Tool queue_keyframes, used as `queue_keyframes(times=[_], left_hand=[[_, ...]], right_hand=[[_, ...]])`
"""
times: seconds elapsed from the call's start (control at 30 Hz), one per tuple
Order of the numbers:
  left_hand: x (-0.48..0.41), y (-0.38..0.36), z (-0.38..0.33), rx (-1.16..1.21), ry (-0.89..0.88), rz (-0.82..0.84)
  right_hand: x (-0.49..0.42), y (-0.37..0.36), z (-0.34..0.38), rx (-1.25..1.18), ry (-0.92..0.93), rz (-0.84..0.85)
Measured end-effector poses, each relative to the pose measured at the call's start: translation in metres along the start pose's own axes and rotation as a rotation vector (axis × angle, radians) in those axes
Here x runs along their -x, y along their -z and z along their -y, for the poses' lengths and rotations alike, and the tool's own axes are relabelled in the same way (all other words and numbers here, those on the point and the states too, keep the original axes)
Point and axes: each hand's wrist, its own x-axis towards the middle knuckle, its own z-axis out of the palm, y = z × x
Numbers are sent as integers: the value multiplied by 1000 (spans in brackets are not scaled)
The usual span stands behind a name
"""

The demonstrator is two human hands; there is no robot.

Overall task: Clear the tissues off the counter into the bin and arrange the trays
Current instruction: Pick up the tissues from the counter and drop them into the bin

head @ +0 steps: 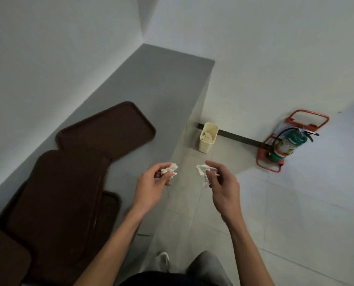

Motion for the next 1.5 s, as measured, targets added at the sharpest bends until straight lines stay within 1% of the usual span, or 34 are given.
queue_keyframes(times=[0.1,0.2,0.3,0.4,0.53,0.67,0.77,0.93,1.17,1.33,1.43,1.5], left_hand=[[-52,-42,-11,18,16,51],[-105,-85,-18,21,39,59],[-154,-129,-25,11,41,65],[-194,-170,-34,65,94,41],[-248,-218,-44,72,134,-5],[-304,-259,-51,63,129,-51],[-353,-283,-44,28,174,-59],[-449,-328,-2,-17,250,-38],[-572,-397,72,-109,331,-14],[-635,-442,150,-152,394,9],[-661,-469,208,-171,462,-14],[-675,-487,246,-169,472,-28]], right_hand=[[-53,25,-13,1,-26,-28],[-110,50,-30,21,-58,-37],[-169,74,-48,18,-94,0],[-225,96,-60,-12,-139,36],[-303,116,-72,1,-152,80],[-376,125,-87,-6,-156,96],[-433,121,-108,-13,-184,112],[-534,103,-155,39,-215,141],[-652,71,-233,144,-257,172],[-729,35,-313,254,-290,244],[-770,8,-366,294,-309,307],[-794,-14,-404,309,-322,354]])
